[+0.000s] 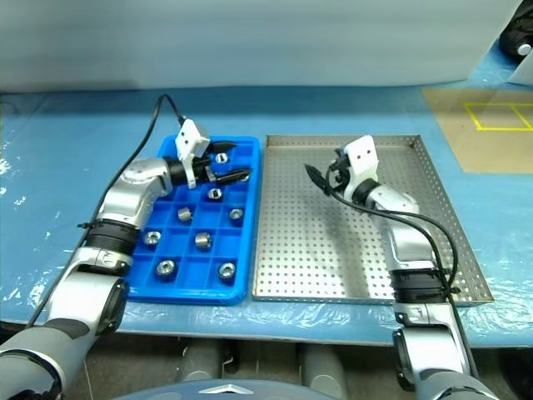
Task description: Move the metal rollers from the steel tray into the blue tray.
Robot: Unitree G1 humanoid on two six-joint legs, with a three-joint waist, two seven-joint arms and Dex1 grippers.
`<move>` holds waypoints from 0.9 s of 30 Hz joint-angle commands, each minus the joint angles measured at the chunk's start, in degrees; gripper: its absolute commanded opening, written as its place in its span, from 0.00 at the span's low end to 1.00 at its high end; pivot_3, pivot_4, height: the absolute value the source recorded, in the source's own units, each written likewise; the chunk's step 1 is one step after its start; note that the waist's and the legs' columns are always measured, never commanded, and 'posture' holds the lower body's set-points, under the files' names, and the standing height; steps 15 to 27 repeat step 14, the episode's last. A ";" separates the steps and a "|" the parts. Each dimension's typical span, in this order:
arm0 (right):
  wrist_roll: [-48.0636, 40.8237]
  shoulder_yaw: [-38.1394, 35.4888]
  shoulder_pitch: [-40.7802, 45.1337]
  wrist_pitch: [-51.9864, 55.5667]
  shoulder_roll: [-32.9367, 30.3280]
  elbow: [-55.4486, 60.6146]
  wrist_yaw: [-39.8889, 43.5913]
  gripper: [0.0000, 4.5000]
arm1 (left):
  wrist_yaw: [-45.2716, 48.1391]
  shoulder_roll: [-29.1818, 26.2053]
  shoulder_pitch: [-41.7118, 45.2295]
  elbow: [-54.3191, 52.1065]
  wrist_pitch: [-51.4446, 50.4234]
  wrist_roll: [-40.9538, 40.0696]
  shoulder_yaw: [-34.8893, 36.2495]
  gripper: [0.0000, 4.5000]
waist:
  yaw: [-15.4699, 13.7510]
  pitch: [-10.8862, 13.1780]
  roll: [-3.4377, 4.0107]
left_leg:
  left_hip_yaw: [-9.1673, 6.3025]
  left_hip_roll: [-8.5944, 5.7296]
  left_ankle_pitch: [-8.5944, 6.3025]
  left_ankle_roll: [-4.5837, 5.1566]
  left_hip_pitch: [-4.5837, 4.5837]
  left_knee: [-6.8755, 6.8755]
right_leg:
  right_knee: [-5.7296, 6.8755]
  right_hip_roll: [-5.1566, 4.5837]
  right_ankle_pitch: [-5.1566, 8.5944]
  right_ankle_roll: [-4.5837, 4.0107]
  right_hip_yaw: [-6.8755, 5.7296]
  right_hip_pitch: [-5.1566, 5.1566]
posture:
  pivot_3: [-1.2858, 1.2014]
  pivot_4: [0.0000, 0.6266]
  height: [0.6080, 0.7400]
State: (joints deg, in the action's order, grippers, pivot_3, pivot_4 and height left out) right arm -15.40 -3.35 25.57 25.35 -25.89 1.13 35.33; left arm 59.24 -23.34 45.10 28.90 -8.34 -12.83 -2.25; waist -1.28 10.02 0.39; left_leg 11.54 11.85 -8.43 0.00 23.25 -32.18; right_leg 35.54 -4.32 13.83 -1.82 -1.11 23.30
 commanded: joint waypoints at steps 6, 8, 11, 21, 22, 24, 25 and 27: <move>-4.47 -2.85 -3.25 2.97 -5.56 5.68 4.72 0.98 | 2.55 -5.22 -2.69 -3.34 -1.91 -1.57 1.67 1.00 | 0.04 0.00 0.00 | 0.01 0.01 0.00 -0.07 -0.07 0.00 | 0.02 0.00 0.00 0.00 0.01 0.00 | 0.44 0.24 1.00; -4.57 -2.48 -2.88 3.15 -4.74 5.99 4.25 0.98 | 2.32 -4.89 -3.31 -4.63 -2.59 -2.03 1.59 1.00 | -0.01 0.00 0.00 | 0.01 0.01 0.00 -0.08 -0.07 0.00 | 0.03 -0.03 0.00 0.00 0.01 -0.01 | 0.44 0.24 1.00; -3.41 -1.54 -1.98 2.31 -3.97 5.11 3.40 0.98 | 1.65 -4.30 -4.12 -6.26 -3.23 -2.12 1.39 1.00 | -0.02 0.00 0.00 | 0.01 0.01 0.00 -0.06 -0.05 0.00 | 0.02 -0.06 0.00 0.00 0.01 0.00 | 0.44 0.24 1.00; -3.04 -0.97 -1.09 1.97 -3.40 4.43 2.88 0.98 | 1.01 -3.81 -4.46 -7.23 -3.61 -2.22 1.46 1.00 | 0.04 0.00 0.00 | 0.01 0.01 0.00 -0.06 -0.04 0.03 | 0.01 -0.05 0.00 0.00 0.01 0.03 | 0.44 0.24 1.00; -3.04 -0.97 -1.09 1.97 -3.40 4.43 2.88 0.98 | 1.01 -3.81 -4.46 -7.23 -3.61 -2.22 1.46 1.00 | 0.04 0.00 0.00 | 0.01 0.01 0.00 -0.06 -0.04 0.03 | 0.01 -0.05 0.00 0.00 0.01 0.03 | 0.44 0.24 1.00; -3.04 -0.97 -1.09 1.97 -3.40 4.43 2.88 0.98 | 1.01 -3.81 -4.46 -7.23 -3.61 -2.22 1.46 1.00 | 0.04 0.00 0.00 | 0.01 0.01 0.00 -0.06 -0.04 0.03 | 0.01 -0.05 0.00 0.00 0.01 0.03 | 0.44 0.24 1.00; -3.04 -0.97 -1.09 1.97 -3.40 4.43 2.88 0.98 | 1.01 -3.81 -4.46 -7.23 -3.61 -2.22 1.46 1.00 | 0.04 0.00 0.00 | 0.01 0.01 0.00 -0.06 -0.04 0.03 | 0.01 -0.05 0.00 0.00 0.01 0.03 | 0.44 0.24 1.00; -3.04 -0.97 -1.09 1.97 -3.40 4.43 2.88 0.98 | 1.01 -3.81 -4.46 -7.23 -3.61 -2.22 1.46 1.00 | 0.04 0.00 0.00 | 0.01 0.01 0.00 -0.06 -0.04 0.03 | 0.01 -0.05 0.00 0.00 0.01 0.03 | 0.44 0.24 1.00</move>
